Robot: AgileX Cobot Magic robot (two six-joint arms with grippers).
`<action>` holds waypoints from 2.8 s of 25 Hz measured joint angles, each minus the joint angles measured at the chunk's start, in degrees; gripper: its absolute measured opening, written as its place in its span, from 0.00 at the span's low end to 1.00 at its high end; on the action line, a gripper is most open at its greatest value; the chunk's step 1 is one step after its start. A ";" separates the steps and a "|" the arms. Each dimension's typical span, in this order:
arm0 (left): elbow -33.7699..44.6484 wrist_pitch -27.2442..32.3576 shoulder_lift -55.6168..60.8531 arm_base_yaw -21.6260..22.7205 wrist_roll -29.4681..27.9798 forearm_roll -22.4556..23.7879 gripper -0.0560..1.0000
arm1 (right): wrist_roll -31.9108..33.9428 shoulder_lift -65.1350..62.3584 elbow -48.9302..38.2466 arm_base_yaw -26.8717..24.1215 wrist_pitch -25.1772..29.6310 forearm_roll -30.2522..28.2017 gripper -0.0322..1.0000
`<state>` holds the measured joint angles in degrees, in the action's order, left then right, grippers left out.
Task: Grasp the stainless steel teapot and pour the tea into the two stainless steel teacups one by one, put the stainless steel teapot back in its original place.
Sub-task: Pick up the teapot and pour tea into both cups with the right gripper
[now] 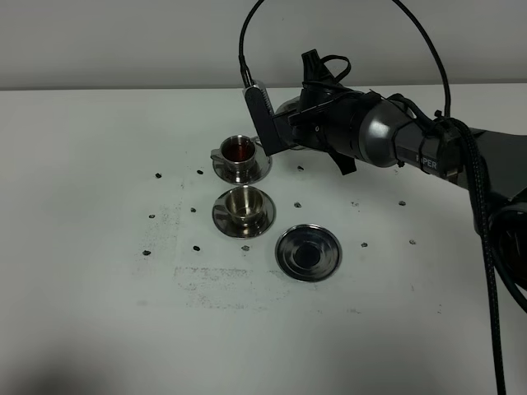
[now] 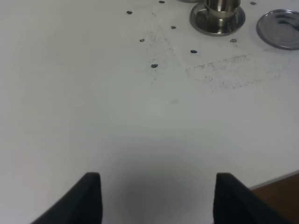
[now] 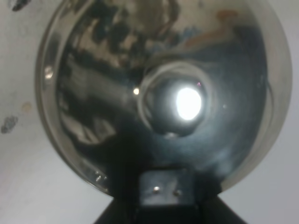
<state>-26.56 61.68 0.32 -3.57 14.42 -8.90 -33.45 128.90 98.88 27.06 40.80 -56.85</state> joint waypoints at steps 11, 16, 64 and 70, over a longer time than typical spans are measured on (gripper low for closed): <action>0.00 0.00 0.00 0.00 0.00 0.00 0.55 | -0.08 -2.57 0.00 0.01 -0.83 7.82 0.23; 0.00 0.00 0.00 0.00 0.00 0.00 0.55 | -0.68 -7.23 0.00 -0.43 0.41 19.43 0.23; 0.00 0.00 0.00 0.00 0.00 0.00 0.55 | 6.48 -17.00 -13.95 -0.60 5.98 32.92 0.23; 0.00 0.00 0.00 0.00 0.00 0.00 0.55 | 9.12 -17.00 -19.03 3.41 4.92 27.21 0.23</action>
<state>-26.56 61.68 0.32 -3.57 14.42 -8.90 -24.33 111.90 79.85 30.47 45.72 -29.64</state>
